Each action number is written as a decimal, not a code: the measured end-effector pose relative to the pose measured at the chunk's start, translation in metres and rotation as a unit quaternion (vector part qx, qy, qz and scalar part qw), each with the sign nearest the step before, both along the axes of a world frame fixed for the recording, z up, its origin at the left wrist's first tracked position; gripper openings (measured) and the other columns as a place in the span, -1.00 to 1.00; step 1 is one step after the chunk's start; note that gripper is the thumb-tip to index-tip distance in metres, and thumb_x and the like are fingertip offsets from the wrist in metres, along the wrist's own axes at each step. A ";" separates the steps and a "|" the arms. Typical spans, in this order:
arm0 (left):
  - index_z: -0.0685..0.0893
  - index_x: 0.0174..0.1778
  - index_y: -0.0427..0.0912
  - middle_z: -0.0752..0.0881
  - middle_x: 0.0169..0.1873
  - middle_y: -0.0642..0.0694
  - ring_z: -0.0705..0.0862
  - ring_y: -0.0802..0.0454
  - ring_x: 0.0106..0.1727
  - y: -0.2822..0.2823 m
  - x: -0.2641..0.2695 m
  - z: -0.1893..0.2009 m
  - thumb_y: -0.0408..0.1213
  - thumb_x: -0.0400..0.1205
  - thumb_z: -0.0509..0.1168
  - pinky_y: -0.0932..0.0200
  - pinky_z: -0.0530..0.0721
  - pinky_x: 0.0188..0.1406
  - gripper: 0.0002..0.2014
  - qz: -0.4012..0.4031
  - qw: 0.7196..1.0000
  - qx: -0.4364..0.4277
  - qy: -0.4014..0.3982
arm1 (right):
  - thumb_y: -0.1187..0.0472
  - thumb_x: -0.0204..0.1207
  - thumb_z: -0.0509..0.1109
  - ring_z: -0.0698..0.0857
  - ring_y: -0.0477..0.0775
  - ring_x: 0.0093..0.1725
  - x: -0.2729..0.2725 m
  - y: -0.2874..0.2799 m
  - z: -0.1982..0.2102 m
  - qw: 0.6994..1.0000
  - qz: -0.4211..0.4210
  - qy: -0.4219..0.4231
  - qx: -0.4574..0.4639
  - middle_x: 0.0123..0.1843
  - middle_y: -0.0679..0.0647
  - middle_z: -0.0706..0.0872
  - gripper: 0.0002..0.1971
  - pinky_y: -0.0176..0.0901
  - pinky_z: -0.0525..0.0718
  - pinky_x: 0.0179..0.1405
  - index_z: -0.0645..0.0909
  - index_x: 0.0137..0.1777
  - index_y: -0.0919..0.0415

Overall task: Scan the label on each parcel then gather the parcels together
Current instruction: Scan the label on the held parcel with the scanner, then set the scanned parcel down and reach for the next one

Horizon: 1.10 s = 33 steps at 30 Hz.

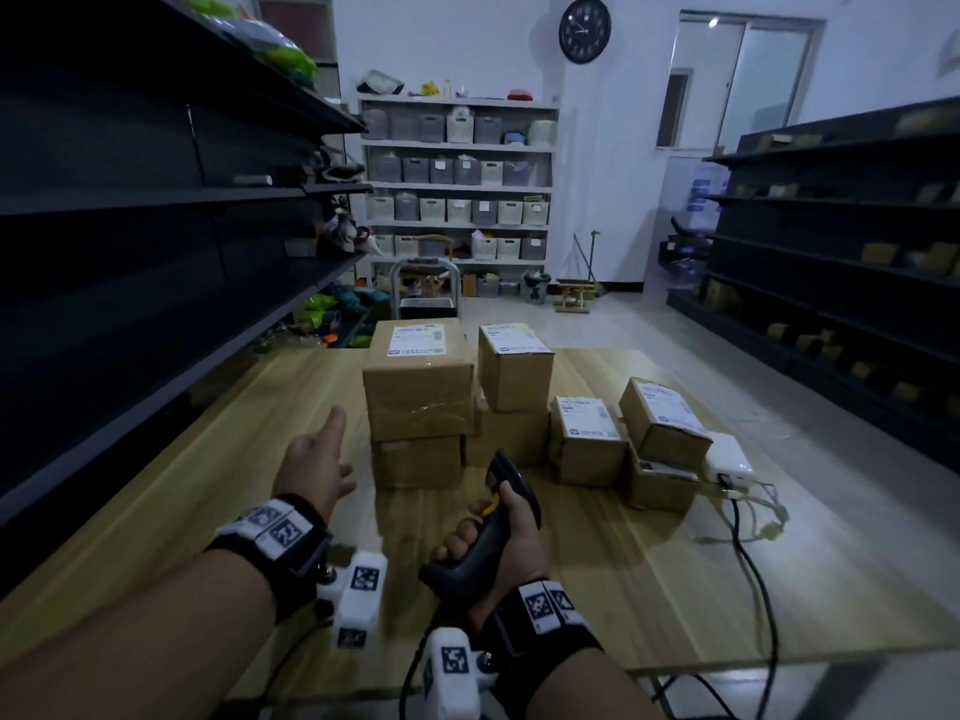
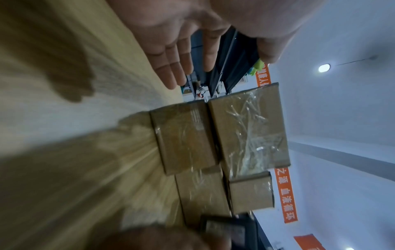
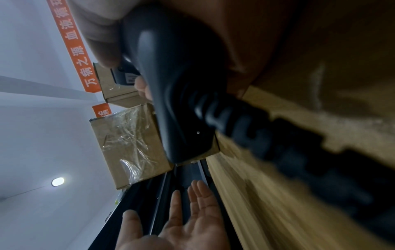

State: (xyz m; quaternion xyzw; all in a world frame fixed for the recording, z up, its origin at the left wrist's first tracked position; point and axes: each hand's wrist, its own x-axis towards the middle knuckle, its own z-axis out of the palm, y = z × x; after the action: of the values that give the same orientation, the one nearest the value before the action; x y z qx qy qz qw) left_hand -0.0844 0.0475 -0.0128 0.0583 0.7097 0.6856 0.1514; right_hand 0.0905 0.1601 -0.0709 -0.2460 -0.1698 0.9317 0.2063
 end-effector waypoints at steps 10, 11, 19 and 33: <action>0.73 0.26 -0.16 0.85 0.20 -0.32 0.85 -0.37 0.18 -0.039 0.089 -0.038 0.27 0.76 0.40 -0.29 0.82 0.19 -0.49 -0.117 0.992 0.044 -0.025 | -0.21 0.50 0.61 0.53 0.18 -0.51 0.007 0.003 0.000 0.997 -0.013 -0.071 0.023 -0.45 0.16 0.52 -0.45 -0.01 0.57 -0.34 0.60 -0.43 0.24; 0.74 0.24 -0.19 0.85 0.17 -0.34 0.84 -0.34 0.12 -0.039 0.094 -0.040 0.22 0.78 0.41 -0.26 0.81 0.14 -0.52 -0.126 0.991 0.042 -0.019 | -0.23 0.47 0.63 0.56 0.19 -0.50 0.010 0.005 0.000 0.996 -0.017 -0.087 0.031 -0.44 0.16 0.54 -0.44 0.00 0.59 -0.34 0.60 -0.43 0.25; 0.85 0.17 -0.14 0.86 -0.01 -0.36 0.76 -0.09 -0.13 -0.009 0.133 -0.028 -0.11 0.77 0.51 0.01 0.75 -0.12 -0.82 -0.250 0.968 -0.013 0.035 | -0.33 0.34 0.68 0.66 0.25 -0.25 0.061 0.049 0.031 0.979 -0.065 -0.157 0.109 -0.23 0.19 0.68 -0.42 0.07 0.64 -0.23 0.73 -0.17 0.26; 0.82 0.25 -0.36 0.93 0.02 -0.41 0.83 -0.07 -0.27 0.138 0.222 -0.032 -0.39 0.81 0.46 0.04 0.82 -0.23 -0.85 -0.422 0.905 -0.040 -0.034 | -0.19 0.18 0.78 0.81 0.39 0.00 0.179 0.150 0.039 0.939 -0.204 -0.243 0.132 -0.01 0.30 0.83 -0.33 0.37 0.80 0.19 0.78 0.15 0.26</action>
State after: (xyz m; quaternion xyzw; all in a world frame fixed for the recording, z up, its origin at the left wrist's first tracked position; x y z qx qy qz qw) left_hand 0.1376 0.1859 -0.0451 0.3224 0.6402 0.5303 0.4528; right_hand 0.2691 0.3105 -0.0318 -0.4647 -0.2826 0.7507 0.3749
